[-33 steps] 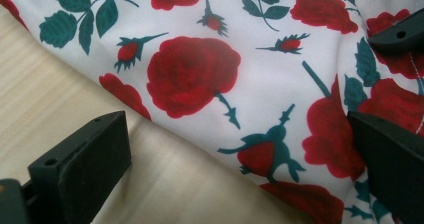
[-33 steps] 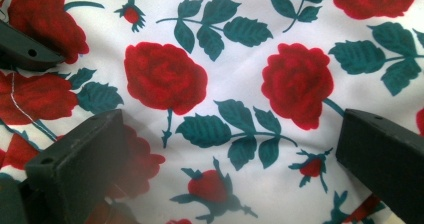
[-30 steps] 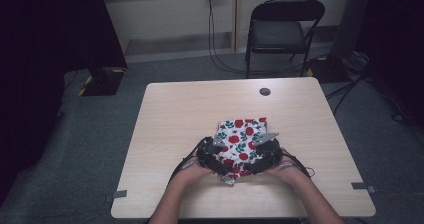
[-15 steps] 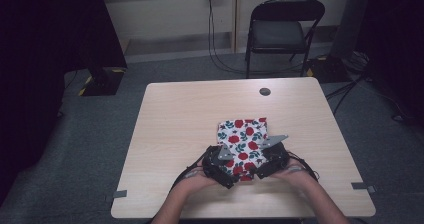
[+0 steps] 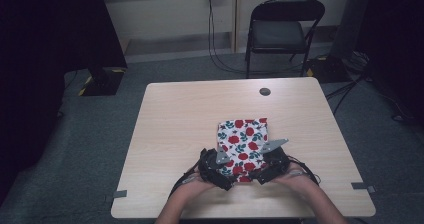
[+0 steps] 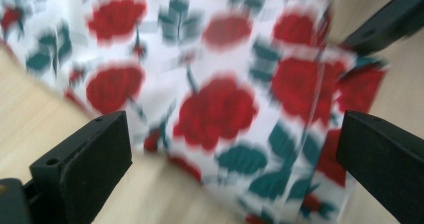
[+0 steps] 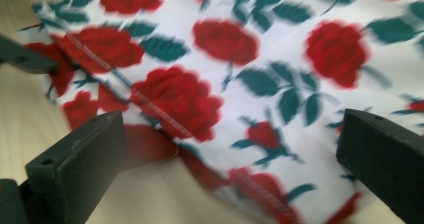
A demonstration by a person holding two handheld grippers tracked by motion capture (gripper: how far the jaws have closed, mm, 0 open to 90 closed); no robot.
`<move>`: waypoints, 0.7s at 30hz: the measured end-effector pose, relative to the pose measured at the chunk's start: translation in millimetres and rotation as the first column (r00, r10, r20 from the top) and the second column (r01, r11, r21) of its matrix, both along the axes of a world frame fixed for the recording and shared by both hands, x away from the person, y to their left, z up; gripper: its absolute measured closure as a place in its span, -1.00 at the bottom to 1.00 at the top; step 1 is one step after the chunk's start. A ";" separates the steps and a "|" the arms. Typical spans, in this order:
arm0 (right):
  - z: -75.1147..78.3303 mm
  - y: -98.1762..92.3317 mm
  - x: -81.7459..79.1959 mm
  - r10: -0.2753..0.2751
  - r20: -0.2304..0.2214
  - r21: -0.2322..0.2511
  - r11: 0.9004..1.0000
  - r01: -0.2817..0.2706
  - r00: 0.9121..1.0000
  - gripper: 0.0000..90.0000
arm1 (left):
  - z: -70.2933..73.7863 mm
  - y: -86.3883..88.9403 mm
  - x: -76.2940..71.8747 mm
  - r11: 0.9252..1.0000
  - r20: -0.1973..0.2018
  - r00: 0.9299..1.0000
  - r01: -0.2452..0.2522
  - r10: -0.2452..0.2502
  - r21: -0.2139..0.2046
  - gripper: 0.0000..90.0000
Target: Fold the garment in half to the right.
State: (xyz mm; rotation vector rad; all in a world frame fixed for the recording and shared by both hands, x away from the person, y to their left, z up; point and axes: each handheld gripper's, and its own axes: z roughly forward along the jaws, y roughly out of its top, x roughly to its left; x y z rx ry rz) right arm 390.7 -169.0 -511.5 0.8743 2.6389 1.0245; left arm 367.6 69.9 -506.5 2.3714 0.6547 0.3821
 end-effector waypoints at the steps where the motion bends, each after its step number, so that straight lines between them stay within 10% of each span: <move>1: -3.2 1.1 -0.7 -0.004 0.005 -0.015 1.000 0.004 1.000 -1.00 | -4.0 0.1 0.8 1.000 -0.011 1.000 -0.009 0.010 0.008 -0.99; 5: -1.6 2.8 -1.5 -0.003 0.019 -0.022 1.000 0.004 1.000 -1.00 | -4.1 2.4 0.6 1.000 -0.030 0.999 -0.015 0.014 -0.024 -1.00; 10: 34.1 -17.4 9.3 -0.054 0.078 0.223 0.974 0.036 0.996 -1.00 | 1.6 3.9 -0.4 0.996 -0.044 0.999 -0.008 0.004 -0.085 -1.00; 14: 44.1 -17.8 39.0 -0.043 0.112 0.162 0.986 0.025 0.993 -1.00 | 8.6 2.4 -0.7 0.979 -0.028 0.999 0.040 -0.047 -0.200 -1.00; 21: 32.1 -10.8 88.3 -0.024 0.116 0.066 0.998 0.016 0.993 -1.00 | 6.5 -10.0 7.9 0.989 -0.015 1.000 0.023 -0.025 -0.145 -1.00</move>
